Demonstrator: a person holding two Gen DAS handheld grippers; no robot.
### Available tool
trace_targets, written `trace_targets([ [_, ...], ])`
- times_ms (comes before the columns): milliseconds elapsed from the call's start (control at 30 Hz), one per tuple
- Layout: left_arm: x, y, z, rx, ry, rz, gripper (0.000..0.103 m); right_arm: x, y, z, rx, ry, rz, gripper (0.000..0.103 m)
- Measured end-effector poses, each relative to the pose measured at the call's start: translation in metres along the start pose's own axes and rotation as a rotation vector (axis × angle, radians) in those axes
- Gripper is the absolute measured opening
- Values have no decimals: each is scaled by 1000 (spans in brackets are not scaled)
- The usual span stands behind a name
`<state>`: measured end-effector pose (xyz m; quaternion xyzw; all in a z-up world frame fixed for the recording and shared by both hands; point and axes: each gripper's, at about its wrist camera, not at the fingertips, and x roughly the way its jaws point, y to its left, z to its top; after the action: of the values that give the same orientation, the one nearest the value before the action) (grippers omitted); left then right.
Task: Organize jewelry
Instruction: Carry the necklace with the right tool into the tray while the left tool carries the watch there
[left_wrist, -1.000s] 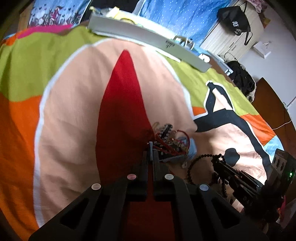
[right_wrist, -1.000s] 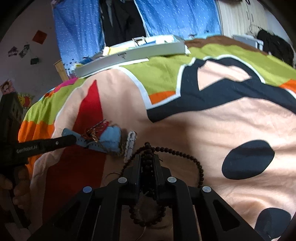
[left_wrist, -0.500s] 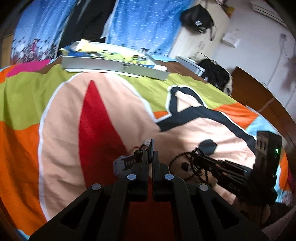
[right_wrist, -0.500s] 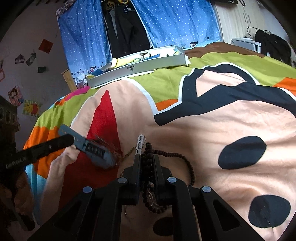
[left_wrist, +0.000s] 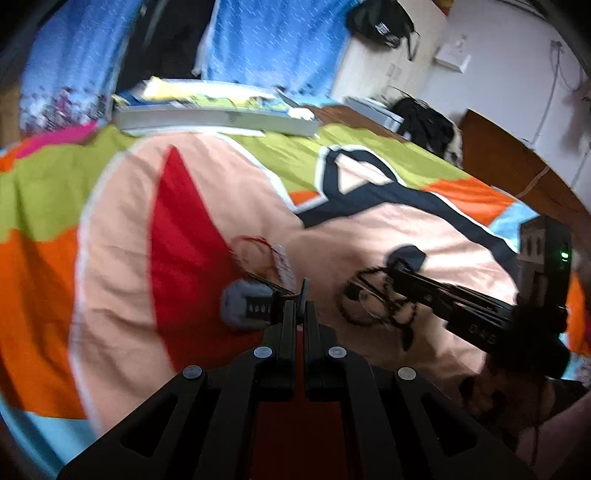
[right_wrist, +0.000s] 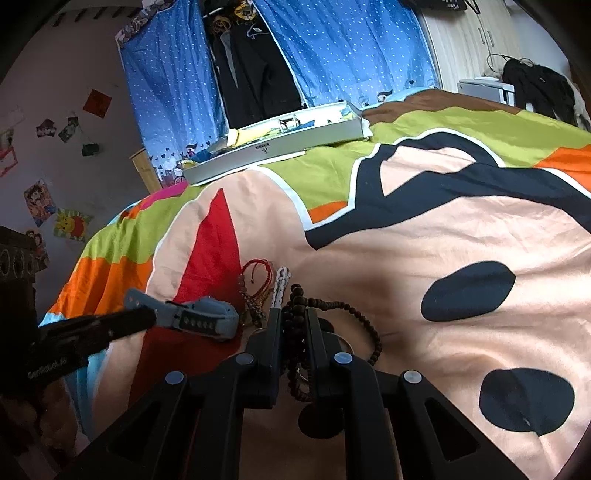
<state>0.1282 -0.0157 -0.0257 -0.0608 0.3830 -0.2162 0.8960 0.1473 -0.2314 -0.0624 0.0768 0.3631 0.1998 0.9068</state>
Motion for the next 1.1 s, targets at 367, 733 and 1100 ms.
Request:
trace_targets([
  [367,-5,10,46,14,-23,78,1,-10,1,48,-33,-34,103,11],
  [733,-16,32,146,-35,-99,69,1,18,17,150,-160,-48,181,11],
  [1100,24,76,257,-95,-221,94,1,88,20,273,-241,-116,127,11],
])
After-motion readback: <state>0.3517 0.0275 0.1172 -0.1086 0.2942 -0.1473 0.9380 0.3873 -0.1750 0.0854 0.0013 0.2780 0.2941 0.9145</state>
